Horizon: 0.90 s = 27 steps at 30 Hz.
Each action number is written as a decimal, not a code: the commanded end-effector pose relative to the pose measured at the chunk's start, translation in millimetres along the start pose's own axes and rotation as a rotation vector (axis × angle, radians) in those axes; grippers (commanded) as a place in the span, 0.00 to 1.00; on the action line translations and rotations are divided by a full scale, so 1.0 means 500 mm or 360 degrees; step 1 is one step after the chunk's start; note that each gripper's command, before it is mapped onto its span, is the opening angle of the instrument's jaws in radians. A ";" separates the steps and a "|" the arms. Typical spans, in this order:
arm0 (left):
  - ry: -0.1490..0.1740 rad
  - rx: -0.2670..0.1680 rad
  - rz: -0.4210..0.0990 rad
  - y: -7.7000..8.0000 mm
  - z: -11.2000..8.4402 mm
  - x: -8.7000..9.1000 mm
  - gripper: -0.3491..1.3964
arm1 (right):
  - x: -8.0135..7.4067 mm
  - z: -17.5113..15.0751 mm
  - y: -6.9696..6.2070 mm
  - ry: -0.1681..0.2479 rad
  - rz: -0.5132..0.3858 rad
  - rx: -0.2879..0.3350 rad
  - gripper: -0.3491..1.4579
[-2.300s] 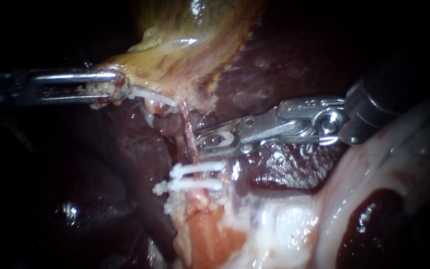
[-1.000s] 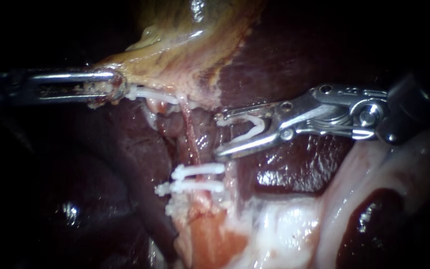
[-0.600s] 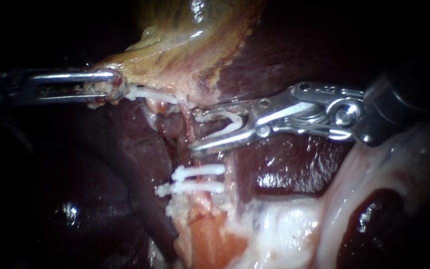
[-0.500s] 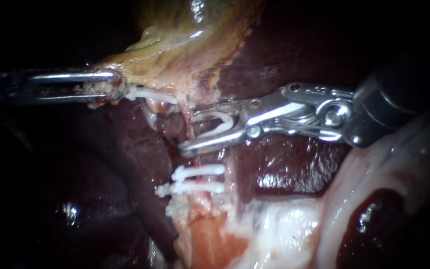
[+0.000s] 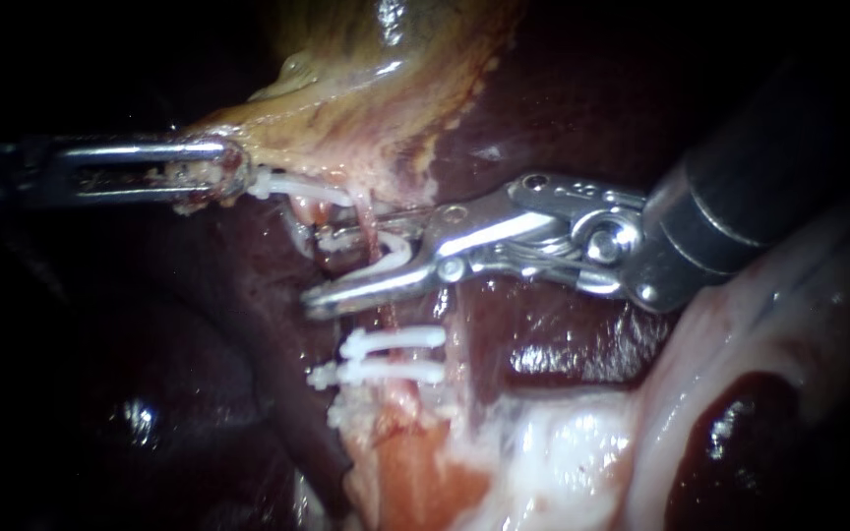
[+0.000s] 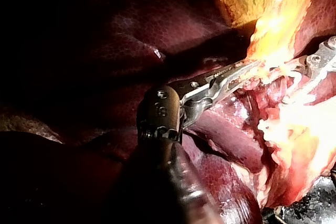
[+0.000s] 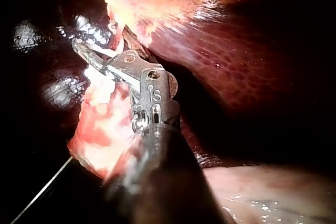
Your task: Clipping third clip right tube
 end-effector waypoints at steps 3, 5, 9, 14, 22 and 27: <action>0.0000 0.0000 0.0000 0.0000 0.0000 0.0000 0.00 | 0.0009 -0.0002 -0.0008 0.0023 0.0002 0.0024 0.47; 0.0000 0.0001 0.0000 0.0000 0.0000 0.0000 0.00 | 0.0017 -0.0005 -0.0016 0.0038 0.0014 0.0051 0.47; 0.0000 0.0001 0.0000 0.0000 0.0000 0.0000 0.00 | 0.0043 -0.0013 -0.0048 0.0075 0.0033 0.0138 0.47; 0.0000 0.0000 0.0000 0.0000 -0.0001 0.0000 0.00 | 0.0077 -0.0024 -0.0091 0.0124 0.0046 0.0248 0.46; 0.0000 0.0000 0.0000 -0.0001 -0.0001 0.0000 0.00 | 0.0112 -0.0039 -0.0115 0.0128 0.0078 0.0343 0.43; 0.0000 0.0000 0.0000 -0.0001 -0.0001 0.0000 0.00 | 0.0112 -0.0048 -0.0108 0.0127 0.0137 0.0336 0.39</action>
